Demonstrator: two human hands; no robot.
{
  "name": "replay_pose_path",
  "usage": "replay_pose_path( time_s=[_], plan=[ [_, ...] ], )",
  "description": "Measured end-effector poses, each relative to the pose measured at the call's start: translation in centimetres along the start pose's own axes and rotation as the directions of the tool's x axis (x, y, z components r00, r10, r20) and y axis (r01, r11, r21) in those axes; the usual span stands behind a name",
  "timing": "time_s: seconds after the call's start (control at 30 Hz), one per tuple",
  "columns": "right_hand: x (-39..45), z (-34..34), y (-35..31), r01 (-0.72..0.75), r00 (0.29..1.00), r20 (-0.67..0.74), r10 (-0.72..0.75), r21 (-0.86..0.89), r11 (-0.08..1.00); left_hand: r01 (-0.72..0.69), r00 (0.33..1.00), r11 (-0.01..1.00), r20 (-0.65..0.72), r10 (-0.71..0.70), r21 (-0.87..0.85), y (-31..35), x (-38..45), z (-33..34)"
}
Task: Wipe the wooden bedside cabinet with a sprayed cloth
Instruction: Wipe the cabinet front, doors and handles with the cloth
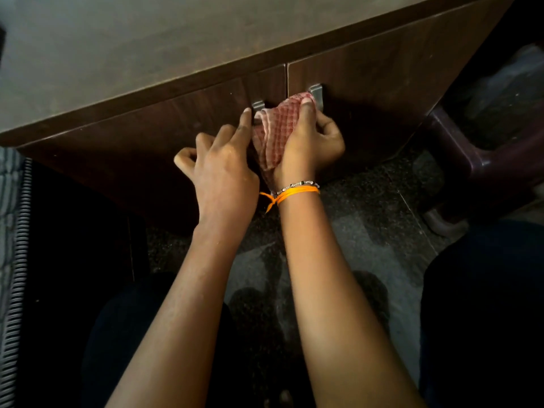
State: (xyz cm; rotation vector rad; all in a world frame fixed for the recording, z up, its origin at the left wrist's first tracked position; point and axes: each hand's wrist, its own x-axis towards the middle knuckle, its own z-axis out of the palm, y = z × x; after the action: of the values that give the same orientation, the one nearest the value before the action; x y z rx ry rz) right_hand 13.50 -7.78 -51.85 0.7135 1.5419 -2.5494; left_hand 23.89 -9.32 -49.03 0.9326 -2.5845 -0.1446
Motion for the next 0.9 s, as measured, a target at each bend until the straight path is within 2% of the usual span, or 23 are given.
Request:
replay_pose_path(
  time_s=[0.13,0.27,0.4,0.47,0.57,0.63,0.67,0.73,0.8,0.87,0.9],
  plan=[
    [0.8,-1.0,1.7,-0.022,1.0,0.019,0.023,-0.03,0.999,0.011,0.998,0.997,-0.057,-0.007,0.074,0.0,0.0,-0.1],
    [2.2,-3.4,4.2,-0.01,0.994,0.107,0.028,-0.167,0.986,-0.065,0.996,0.993,-0.049,0.07,0.098,0.9,-0.1,0.5],
    [3.2,-8.0,5.3,-0.098,0.995,-0.023,0.096,-0.258,0.961,-0.082,0.994,0.983,-0.054,0.092,0.165,1.8,-0.5,0.7],
    [3.6,-8.5,4.1,-0.011,1.0,-0.015,0.008,-0.242,0.97,-0.089,0.993,0.981,-0.06,0.1,0.17,2.3,-0.7,0.6],
    [3.9,-6.8,1.2,0.243,0.969,0.103,-0.226,-0.209,0.947,-0.183,0.98,0.964,-0.041,0.194,0.191,3.4,-0.5,1.2],
    [3.4,-5.3,-0.1,0.323,0.942,0.149,-0.299,-0.173,0.93,-0.248,0.966,0.94,-0.009,0.257,0.234,3.9,-0.1,1.9],
    [3.3,-4.6,0.0,0.315,0.945,0.146,-0.293,-0.158,0.936,-0.272,0.961,0.931,0.021,0.275,0.242,4.0,0.2,2.1],
    [3.4,-3.7,1.1,0.2,0.978,0.092,-0.188,-0.15,0.968,-0.291,0.956,0.929,0.109,0.273,0.227,4.1,0.9,2.5],
    [4.4,-3.4,2.4,-0.041,0.999,-0.001,0.041,-0.114,0.993,-0.292,0.953,0.931,0.149,0.264,0.219,4.2,1.0,2.8],
    [5.3,-3.5,2.6,-0.247,0.968,0.022,0.249,-0.047,0.968,-0.289,0.956,0.932,0.127,0.266,0.219,4.4,0.8,3.0],
    [5.6,-3.6,2.4,-0.307,0.949,0.068,0.308,-0.02,0.951,-0.284,0.958,0.935,0.111,0.266,0.212,4.5,0.9,3.0]
  ],
)
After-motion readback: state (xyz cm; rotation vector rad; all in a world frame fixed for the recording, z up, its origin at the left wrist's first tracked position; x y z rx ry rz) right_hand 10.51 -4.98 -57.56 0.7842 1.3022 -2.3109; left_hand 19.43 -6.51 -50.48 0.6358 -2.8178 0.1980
